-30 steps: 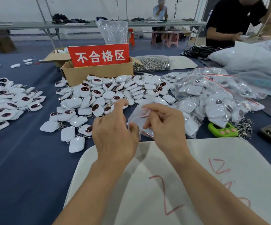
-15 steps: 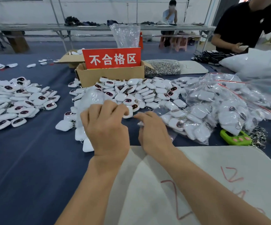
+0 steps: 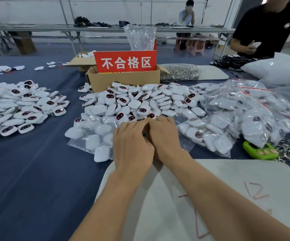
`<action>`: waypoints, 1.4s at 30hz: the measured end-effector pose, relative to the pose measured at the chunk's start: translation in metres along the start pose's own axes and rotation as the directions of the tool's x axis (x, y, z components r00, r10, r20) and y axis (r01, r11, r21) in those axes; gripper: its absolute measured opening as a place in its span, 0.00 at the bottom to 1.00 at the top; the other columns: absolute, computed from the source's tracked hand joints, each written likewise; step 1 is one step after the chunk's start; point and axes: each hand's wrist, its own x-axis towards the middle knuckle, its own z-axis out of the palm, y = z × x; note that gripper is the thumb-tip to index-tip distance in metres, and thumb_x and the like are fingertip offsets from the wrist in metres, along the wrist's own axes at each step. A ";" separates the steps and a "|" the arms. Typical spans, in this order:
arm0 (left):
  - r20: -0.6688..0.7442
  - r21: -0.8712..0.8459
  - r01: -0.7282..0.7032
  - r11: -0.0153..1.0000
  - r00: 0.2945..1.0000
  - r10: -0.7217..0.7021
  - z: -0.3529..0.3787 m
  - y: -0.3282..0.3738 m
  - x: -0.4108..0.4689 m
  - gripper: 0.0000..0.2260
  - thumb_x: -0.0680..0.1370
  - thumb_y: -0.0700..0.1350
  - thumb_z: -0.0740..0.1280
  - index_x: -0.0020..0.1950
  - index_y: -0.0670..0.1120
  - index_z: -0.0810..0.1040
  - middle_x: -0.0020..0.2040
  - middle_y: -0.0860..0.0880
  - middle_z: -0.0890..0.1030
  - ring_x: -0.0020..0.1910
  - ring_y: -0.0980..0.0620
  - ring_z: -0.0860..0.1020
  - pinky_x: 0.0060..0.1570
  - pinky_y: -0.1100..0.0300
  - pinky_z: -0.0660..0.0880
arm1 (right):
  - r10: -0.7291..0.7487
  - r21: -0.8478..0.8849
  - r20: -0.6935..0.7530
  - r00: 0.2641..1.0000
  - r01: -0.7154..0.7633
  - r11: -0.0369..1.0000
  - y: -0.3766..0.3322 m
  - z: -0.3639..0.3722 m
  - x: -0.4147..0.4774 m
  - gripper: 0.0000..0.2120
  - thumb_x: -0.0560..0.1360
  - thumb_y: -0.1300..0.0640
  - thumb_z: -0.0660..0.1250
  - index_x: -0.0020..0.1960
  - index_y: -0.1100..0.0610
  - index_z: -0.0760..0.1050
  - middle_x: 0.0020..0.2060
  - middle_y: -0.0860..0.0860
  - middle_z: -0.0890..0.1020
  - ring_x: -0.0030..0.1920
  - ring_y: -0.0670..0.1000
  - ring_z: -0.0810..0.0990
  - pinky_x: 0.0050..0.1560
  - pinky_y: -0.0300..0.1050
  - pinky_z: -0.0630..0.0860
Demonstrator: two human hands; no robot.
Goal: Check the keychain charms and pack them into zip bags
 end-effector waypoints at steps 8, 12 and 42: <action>0.215 -0.474 0.093 0.876 0.977 0.012 0.002 0.017 -0.009 0.15 0.77 0.44 0.73 0.61 0.57 0.84 0.51 0.63 0.85 0.51 0.64 0.82 0.54 0.70 0.75 | 0.428 0.800 0.072 0.901 -0.308 0.514 0.015 -0.055 -0.064 0.09 0.79 0.58 0.67 0.42 0.51 0.81 0.31 0.47 0.83 0.30 0.45 0.79 0.35 0.38 0.75; 0.319 -0.603 0.332 0.726 0.934 -0.162 0.012 0.024 -0.011 0.09 0.76 0.37 0.73 0.51 0.50 0.86 0.41 0.53 0.87 0.39 0.55 0.85 0.44 0.54 0.83 | 0.465 0.892 0.325 0.824 -0.430 0.138 0.026 -0.065 -0.073 0.12 0.74 0.70 0.69 0.54 0.60 0.82 0.32 0.54 0.83 0.29 0.48 0.76 0.33 0.39 0.74; 0.498 -0.620 0.541 0.568 0.831 -0.248 0.010 0.020 -0.008 0.11 0.66 0.45 0.72 0.43 0.57 0.89 0.37 0.48 0.87 0.34 0.52 0.84 0.44 0.54 0.82 | 0.410 0.791 0.238 0.880 -0.421 0.443 0.024 -0.058 -0.069 0.09 0.76 0.64 0.68 0.46 0.49 0.81 0.39 0.47 0.86 0.38 0.43 0.81 0.42 0.41 0.77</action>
